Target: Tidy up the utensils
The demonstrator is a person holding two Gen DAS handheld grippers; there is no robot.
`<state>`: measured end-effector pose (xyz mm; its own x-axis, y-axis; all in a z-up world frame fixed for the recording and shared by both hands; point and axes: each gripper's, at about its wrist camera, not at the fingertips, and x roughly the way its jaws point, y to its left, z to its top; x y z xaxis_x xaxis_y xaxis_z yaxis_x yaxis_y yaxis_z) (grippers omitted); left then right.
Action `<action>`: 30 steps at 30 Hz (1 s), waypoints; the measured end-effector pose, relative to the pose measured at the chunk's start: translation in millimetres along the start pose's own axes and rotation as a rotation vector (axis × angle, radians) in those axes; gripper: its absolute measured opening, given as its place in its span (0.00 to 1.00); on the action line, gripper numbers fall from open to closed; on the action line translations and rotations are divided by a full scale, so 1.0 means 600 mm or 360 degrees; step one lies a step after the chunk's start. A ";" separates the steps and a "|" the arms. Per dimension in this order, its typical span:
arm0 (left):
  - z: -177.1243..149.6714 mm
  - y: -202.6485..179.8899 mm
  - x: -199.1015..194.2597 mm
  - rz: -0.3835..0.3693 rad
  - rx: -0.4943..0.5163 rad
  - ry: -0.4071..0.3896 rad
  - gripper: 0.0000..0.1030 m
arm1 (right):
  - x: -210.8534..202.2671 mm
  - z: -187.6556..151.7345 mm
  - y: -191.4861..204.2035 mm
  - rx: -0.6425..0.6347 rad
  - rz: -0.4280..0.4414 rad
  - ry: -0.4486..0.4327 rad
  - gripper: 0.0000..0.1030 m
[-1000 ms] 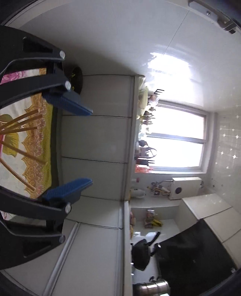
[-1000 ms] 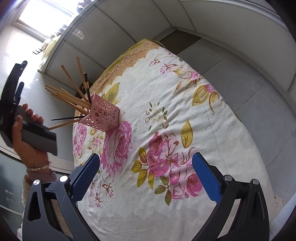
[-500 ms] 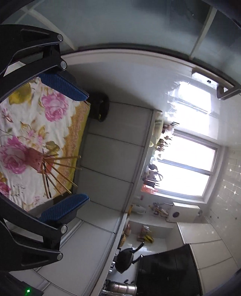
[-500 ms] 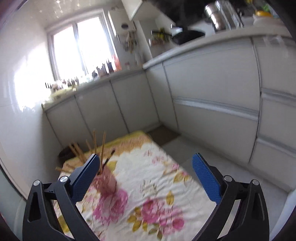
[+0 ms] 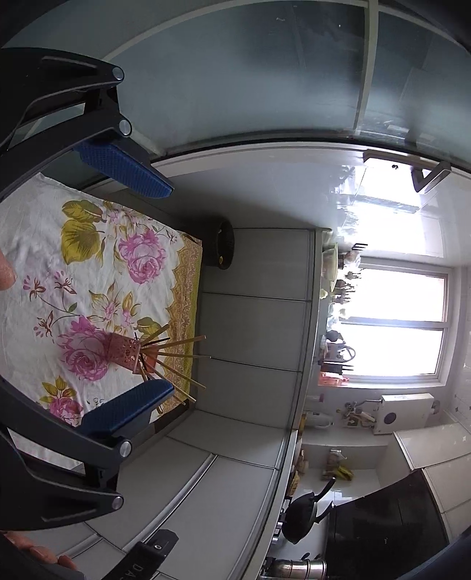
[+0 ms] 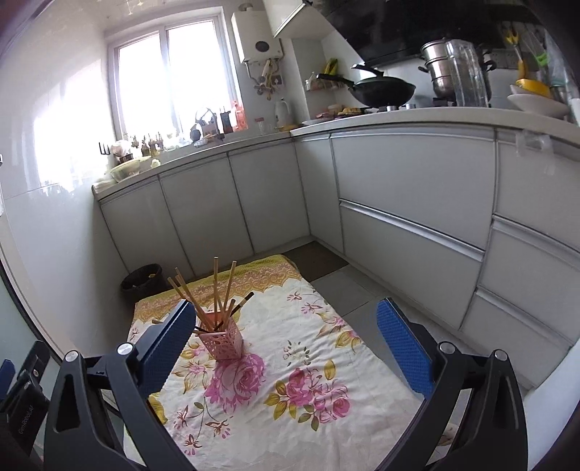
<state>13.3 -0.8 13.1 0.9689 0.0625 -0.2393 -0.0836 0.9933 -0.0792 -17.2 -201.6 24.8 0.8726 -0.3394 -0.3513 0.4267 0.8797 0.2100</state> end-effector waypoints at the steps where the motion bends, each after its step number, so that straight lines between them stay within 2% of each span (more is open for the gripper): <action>1: 0.001 0.002 -0.007 0.0019 0.0002 -0.0015 0.93 | -0.009 -0.005 0.001 -0.0005 -0.0014 -0.0002 0.95; 4: 0.002 0.005 -0.020 0.0049 0.0004 -0.0034 0.93 | -0.029 -0.019 0.001 -0.0029 -0.0037 -0.0004 0.95; 11: 0.000 -0.002 -0.038 0.0031 0.0033 -0.0037 0.93 | -0.073 -0.016 0.003 -0.0097 -0.0132 -0.0124 0.95; 16: 0.002 -0.008 -0.046 -0.0029 0.0032 0.0007 0.93 | -0.069 -0.016 -0.008 -0.0079 -0.0083 -0.0011 0.95; 25: 0.005 -0.018 -0.066 -0.0024 0.0033 -0.0036 0.93 | -0.083 -0.019 -0.013 -0.0099 -0.0110 -0.0019 0.95; 30: 0.002 -0.023 -0.061 -0.0052 0.0041 0.0001 0.93 | -0.077 -0.018 -0.021 -0.0084 -0.0112 0.0005 0.95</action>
<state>-20.6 -16.5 24.3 0.9709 0.0297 -0.2378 -0.0458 0.9970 -0.0622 -65.3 -193.8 28.6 0.8400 -0.4003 -0.3662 0.4740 0.8699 0.1363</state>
